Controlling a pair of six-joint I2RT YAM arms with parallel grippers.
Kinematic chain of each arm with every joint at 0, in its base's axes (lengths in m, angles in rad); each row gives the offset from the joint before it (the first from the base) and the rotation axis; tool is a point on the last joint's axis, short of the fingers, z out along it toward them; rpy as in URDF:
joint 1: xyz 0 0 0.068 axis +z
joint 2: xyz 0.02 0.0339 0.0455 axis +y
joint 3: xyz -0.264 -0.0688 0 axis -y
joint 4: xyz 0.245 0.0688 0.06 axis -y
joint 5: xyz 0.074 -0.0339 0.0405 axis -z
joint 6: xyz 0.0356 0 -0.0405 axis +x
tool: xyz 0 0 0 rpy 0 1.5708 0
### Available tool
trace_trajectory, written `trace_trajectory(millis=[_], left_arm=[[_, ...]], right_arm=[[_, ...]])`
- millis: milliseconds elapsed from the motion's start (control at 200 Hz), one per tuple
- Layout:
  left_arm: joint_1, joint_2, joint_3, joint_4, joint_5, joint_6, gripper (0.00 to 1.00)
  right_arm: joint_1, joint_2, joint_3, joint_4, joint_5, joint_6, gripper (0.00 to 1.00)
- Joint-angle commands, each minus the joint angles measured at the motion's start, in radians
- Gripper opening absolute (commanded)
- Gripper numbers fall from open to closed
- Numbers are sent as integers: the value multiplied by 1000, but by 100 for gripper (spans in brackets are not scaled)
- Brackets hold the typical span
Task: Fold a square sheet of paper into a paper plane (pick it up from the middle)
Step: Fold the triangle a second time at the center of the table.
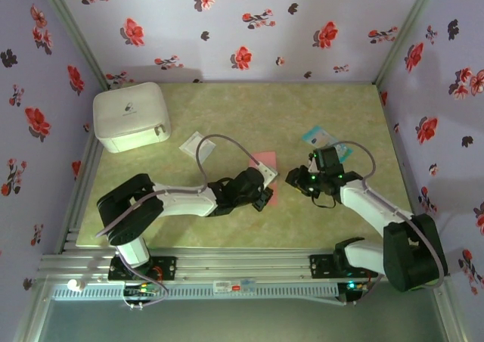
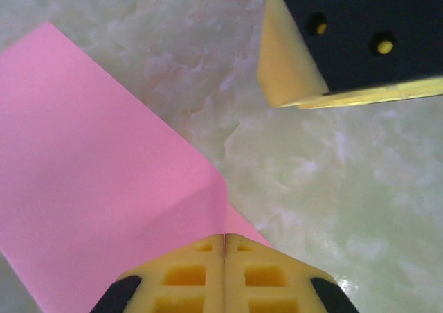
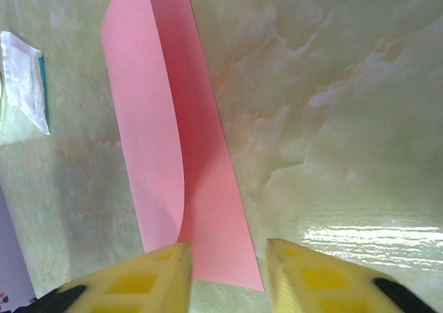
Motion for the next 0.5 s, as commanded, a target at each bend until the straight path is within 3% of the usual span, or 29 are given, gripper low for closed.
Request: trace_trajectory(millis=[0,240,495], left_arm=[[15,0,29,-44,81,-85,0],[41,4,28,-45,99,-147,0],[46,7,15,-37,90,-174,0]], right_arm=[[-7,4,-35,-3,-47,-12,24],[26,117,-54,125,-164,28,0],[106,199,-39,178,-160,49,0]])
